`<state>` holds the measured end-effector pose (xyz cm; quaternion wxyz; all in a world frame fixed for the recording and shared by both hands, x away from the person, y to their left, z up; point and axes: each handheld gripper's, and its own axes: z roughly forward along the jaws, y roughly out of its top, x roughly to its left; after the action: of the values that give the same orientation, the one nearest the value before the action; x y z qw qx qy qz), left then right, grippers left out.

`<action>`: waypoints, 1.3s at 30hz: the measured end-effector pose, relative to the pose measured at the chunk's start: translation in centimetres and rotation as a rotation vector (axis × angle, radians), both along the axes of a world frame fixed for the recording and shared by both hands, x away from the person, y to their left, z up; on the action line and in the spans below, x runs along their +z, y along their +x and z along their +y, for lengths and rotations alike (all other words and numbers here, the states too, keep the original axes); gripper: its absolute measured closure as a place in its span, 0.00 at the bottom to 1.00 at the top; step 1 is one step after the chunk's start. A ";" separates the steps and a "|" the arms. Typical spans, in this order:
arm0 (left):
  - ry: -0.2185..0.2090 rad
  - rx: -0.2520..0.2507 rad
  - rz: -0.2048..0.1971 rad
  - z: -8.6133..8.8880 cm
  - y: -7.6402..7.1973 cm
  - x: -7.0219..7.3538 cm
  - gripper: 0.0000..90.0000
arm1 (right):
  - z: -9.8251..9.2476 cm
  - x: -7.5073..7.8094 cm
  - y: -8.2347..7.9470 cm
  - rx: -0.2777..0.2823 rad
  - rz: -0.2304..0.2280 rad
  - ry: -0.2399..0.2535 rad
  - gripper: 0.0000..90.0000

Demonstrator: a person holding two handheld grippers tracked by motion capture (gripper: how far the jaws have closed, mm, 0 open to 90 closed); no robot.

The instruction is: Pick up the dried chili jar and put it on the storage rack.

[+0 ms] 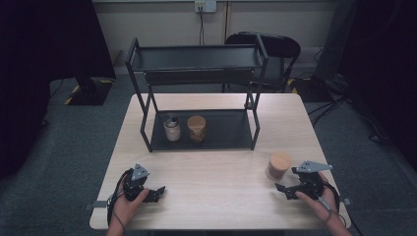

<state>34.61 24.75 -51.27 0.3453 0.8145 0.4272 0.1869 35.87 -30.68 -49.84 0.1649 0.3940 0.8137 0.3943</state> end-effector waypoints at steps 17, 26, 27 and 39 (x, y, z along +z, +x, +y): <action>0.000 0.000 0.000 0.0 0.0 0.0 0.00 | 1.2 -0.2 1.9 -0.040 -0.018 -0.006 0.09; 0.000 0.000 0.000 0.0 0.0 0.0 0.00 | 1.8 -0.2 2.4 -0.047 -0.033 0.006 0.19; 0.000 0.000 0.000 0.0 0.0 0.0 0.00 | 1.9 -0.2 2.4 -0.044 -0.039 0.009 0.21; 0.000 0.000 0.000 0.0 0.0 0.0 0.00 | 2.3 -0.2 2.5 -0.035 -0.071 0.003 0.28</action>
<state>34.61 24.76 -51.27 0.3452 0.8145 0.4271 0.1868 38.41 -28.42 -50.01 0.1999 0.3942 0.7999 0.4061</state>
